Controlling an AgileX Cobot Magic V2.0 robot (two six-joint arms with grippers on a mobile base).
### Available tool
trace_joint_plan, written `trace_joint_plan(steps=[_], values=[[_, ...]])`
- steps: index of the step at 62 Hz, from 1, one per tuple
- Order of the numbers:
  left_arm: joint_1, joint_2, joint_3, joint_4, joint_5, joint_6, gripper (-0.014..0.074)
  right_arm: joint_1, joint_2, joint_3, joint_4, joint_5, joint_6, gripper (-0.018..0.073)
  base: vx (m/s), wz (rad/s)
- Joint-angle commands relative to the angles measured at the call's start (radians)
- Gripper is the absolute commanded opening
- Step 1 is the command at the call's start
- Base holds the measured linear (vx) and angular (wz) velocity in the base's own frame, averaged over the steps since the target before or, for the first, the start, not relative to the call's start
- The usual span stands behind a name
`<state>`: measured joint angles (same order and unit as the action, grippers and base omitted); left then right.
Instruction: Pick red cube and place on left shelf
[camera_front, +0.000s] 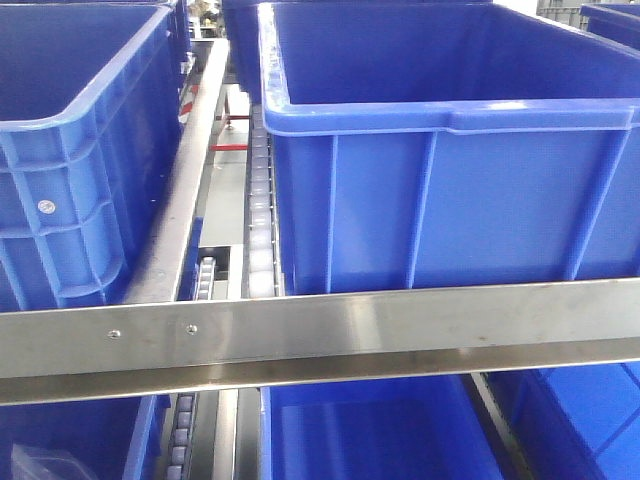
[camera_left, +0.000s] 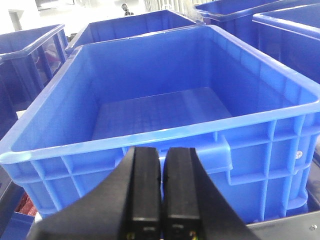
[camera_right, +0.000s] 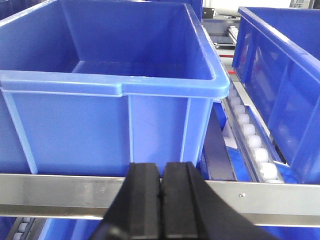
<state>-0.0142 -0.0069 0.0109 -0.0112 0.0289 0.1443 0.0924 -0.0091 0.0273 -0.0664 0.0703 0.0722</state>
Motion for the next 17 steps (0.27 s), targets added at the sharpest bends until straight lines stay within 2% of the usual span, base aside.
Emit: trace_joint_plan(steps=[1,17], values=[[-0.007,0.000,0.022,-0.005,-0.090,0.001,0.0106,-0.005,-0.019,-0.023,-0.010,-0.076,-0.004,0.0049,0.00,0.00],[-0.007,0.000,0.022,-0.005,-0.090,0.001,0.0106,-0.005,-0.019,-0.023,-0.010,-0.076,-0.004,0.0049,0.00,0.00]])
